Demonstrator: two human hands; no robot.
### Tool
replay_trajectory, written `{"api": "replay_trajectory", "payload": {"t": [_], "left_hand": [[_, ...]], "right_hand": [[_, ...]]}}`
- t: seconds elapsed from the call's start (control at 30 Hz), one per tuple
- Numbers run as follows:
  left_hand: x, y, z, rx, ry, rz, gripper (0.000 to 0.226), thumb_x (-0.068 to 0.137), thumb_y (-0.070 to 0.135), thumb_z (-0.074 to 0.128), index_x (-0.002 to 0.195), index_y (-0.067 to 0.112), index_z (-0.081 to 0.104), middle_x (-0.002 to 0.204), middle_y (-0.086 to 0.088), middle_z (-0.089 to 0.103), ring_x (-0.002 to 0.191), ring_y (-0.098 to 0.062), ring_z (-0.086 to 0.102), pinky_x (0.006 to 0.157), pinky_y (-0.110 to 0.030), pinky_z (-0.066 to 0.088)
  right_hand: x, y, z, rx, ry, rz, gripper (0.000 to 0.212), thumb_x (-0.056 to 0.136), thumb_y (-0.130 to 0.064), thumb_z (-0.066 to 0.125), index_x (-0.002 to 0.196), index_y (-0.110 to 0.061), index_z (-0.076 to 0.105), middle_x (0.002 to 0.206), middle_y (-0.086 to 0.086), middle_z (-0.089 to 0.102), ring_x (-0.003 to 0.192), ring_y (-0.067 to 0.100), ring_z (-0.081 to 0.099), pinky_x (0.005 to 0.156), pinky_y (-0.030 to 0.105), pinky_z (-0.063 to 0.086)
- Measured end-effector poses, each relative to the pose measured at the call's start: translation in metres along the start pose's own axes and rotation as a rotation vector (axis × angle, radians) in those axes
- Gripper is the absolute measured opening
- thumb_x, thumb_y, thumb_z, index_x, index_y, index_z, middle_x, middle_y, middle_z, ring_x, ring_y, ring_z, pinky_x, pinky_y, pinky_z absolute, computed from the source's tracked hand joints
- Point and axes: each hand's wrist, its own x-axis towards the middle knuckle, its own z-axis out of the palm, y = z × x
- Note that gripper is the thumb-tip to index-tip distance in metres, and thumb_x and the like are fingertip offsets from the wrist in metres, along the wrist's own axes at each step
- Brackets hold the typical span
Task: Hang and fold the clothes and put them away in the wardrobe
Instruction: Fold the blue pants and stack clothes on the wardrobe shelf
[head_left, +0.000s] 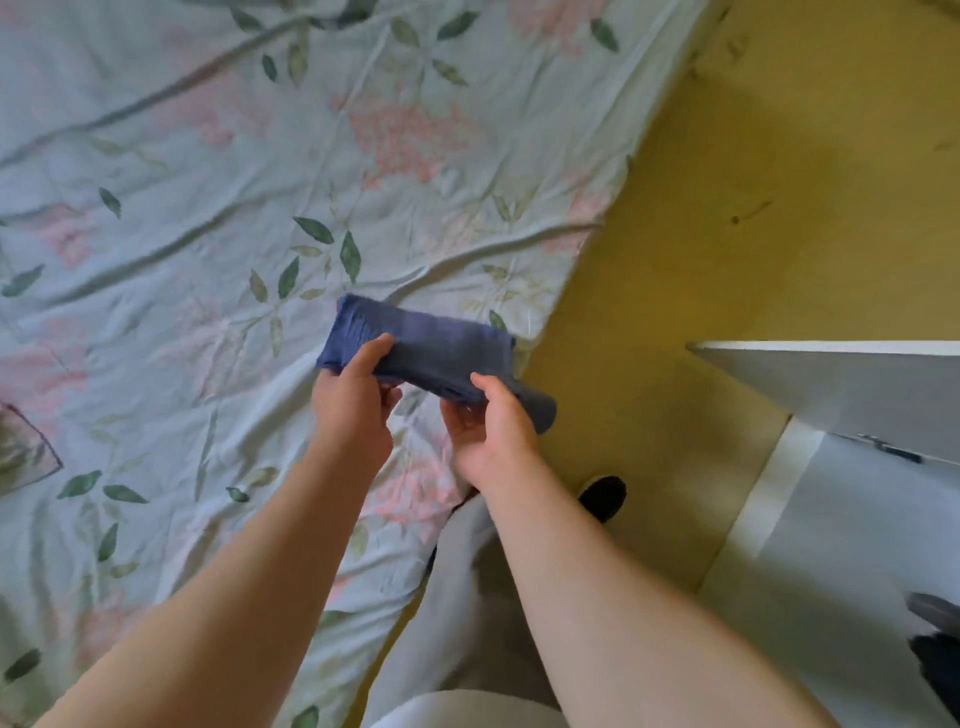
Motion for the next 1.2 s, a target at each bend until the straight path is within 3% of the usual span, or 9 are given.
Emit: {"api": "replay_trajectory", "payload": {"t": [0.07,0.2,0.33,0.53,0.7,0.8,0.87,1.0,1.2], "left_hand": [[-0.043,0.021,0.032,0.055,-0.067,0.056,0.032,0.076,0.019,0.085,0.099,0.013,0.062,0.075,-0.005,0.066,0.053,-0.014,0.061,0.052,-0.023,0.052],[-0.135,0.050,0.096,0.141,-0.255,0.113,0.026,0.078,0.017,0.085,0.088,0.013,0.061,0.074,-0.008,0.067,0.053,-0.015,0.067,0.051,-0.024,0.054],[-0.242,0.052,0.157,0.318,-0.526,0.096,0.025,0.082,0.022,0.081,0.099,0.011,0.066,0.079,-0.009,0.068,0.058,-0.018,0.068,0.053,-0.027,0.053],[-0.426,0.003,0.233,0.511,-0.923,0.121,0.019,0.084,0.019,0.077,0.097,0.014,0.066,0.079,-0.007,0.069,0.058,-0.022,0.067,0.050,-0.025,0.052],[-0.575,-0.057,0.246,0.633,-1.255,0.074,0.021,0.083,0.018,0.079,0.100,0.011,0.068,0.084,-0.010,0.069,0.051,-0.018,0.067,0.050,-0.024,0.054],[-0.659,-0.086,0.239,0.694,-1.435,0.021,0.020,0.083,0.016,0.078,0.098,0.008,0.066,0.067,-0.009,0.069,0.049,-0.018,0.067,0.047,-0.025,0.053],[-0.712,-0.097,0.231,0.745,-1.576,0.006,0.013,0.085,0.017,0.076,0.092,0.011,0.067,0.065,-0.006,0.069,0.050,-0.016,0.065,0.048,-0.026,0.053],[-0.813,-0.103,0.220,0.798,-1.870,0.056,0.013,0.088,0.023,0.068,0.076,0.024,0.065,0.066,0.002,0.065,0.052,-0.013,0.062,0.071,-0.031,0.050],[-0.965,-0.093,0.213,0.677,-2.155,0.107,0.020,0.088,0.029,0.062,0.069,0.024,0.058,0.064,0.004,0.062,0.066,-0.015,0.059,0.092,-0.039,0.046]], "right_hand": [[-0.039,-0.035,0.004,0.025,0.000,-0.080,0.018,0.091,-0.010,0.069,0.109,-0.006,0.067,0.096,0.012,0.073,0.081,0.022,0.070,0.060,0.027,0.059],[-0.135,-0.105,-0.008,0.117,-0.044,-0.216,0.002,0.092,-0.006,0.064,0.093,-0.005,0.065,0.076,0.010,0.067,0.070,0.019,0.066,0.059,0.026,0.060],[-0.236,-0.170,-0.060,0.294,-0.072,-0.355,0.018,0.091,-0.003,0.066,0.108,0.002,0.066,0.092,0.016,0.069,0.077,0.025,0.068,0.060,0.029,0.062],[-0.366,-0.236,-0.178,0.650,-0.062,-0.648,0.014,0.090,-0.006,0.069,0.101,0.000,0.063,0.082,0.015,0.068,0.065,0.024,0.068,0.056,0.029,0.061],[-0.464,-0.245,-0.282,0.924,-0.093,-0.930,0.014,0.092,-0.014,0.067,0.102,-0.004,0.068,0.075,0.011,0.070,0.059,0.017,0.068,0.053,0.026,0.059],[-0.528,-0.237,-0.335,1.028,-0.019,-1.095,0.018,0.092,-0.017,0.070,0.102,-0.002,0.072,0.081,0.014,0.075,0.064,0.022,0.072,0.060,0.031,0.061],[-0.572,-0.229,-0.362,1.043,0.081,-1.203,0.016,0.092,-0.020,0.071,0.102,-0.008,0.073,0.086,0.012,0.078,0.069,0.021,0.076,0.067,0.034,0.061],[-0.668,-0.218,-0.404,0.928,0.304,-1.414,0.013,0.088,-0.031,0.072,0.099,-0.023,0.073,0.087,-0.002,0.079,0.070,0.008,0.075,0.077,0.037,0.050],[-0.808,-0.224,-0.451,0.688,0.391,-1.657,0.010,0.089,-0.037,0.069,0.088,-0.028,0.070,0.073,-0.008,0.076,0.067,0.009,0.075,0.082,0.044,0.045]]}}
